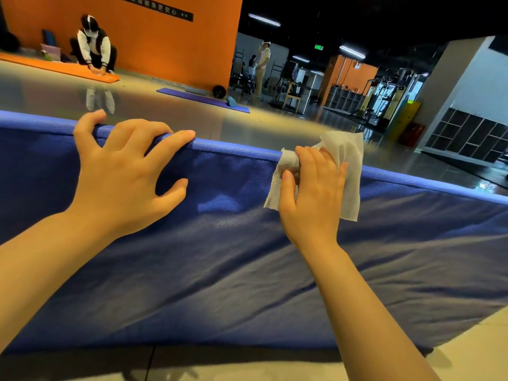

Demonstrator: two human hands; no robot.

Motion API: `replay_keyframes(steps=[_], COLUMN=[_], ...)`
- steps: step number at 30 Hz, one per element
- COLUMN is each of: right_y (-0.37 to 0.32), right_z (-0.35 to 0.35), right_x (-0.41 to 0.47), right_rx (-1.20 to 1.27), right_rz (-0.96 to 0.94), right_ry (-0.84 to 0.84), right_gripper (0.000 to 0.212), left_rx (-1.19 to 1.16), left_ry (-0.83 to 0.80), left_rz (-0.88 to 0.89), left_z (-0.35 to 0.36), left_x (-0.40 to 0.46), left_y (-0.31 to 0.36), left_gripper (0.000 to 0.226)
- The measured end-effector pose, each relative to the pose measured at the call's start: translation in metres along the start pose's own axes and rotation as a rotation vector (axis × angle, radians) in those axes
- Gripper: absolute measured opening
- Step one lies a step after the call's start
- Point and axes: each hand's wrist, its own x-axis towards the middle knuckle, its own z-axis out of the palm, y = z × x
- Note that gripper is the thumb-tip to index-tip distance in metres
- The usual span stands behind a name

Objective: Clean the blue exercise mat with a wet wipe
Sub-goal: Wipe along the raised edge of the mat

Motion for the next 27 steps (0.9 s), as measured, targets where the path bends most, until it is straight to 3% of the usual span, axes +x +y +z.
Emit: replay_keyframes(steps=[10, 15, 19, 21, 27], right_y=[0.006, -0.013, -0.025, -0.010, 0.076], right_z=[-0.002, -0.005, -0.006, -0.007, -0.030], right_x=[0.001, 0.010, 0.013, 0.017, 0.030], right_rx=[-0.026, 0.015, 0.041, 0.019, -0.227], right_rz=[-0.040, -0.278, -0.318, -0.270, 0.110], right_ry=[-0.023, -0.267, -0.323, -0.308, -0.091], right_gripper=[0.049, 0.052, 0.055, 0.054, 0.050], left_rx=[-0.008, 0.013, -0.001, 0.005, -0.028], left_ry=[-0.006, 0.018, 0.014, -0.007, -0.059], left_rz=[-0.017, 0.005, 0.009, 0.019, 0.057], left_z=[0.005, 0.007, 0.007, 0.007, 0.010], left_x=[0.005, 0.002, 0.002, 0.001, 0.000], left_y=[0.000, 0.000, 0.000, -0.004, -0.016], left_gripper=[0.057, 0.056, 0.057, 0.058, 0.061])
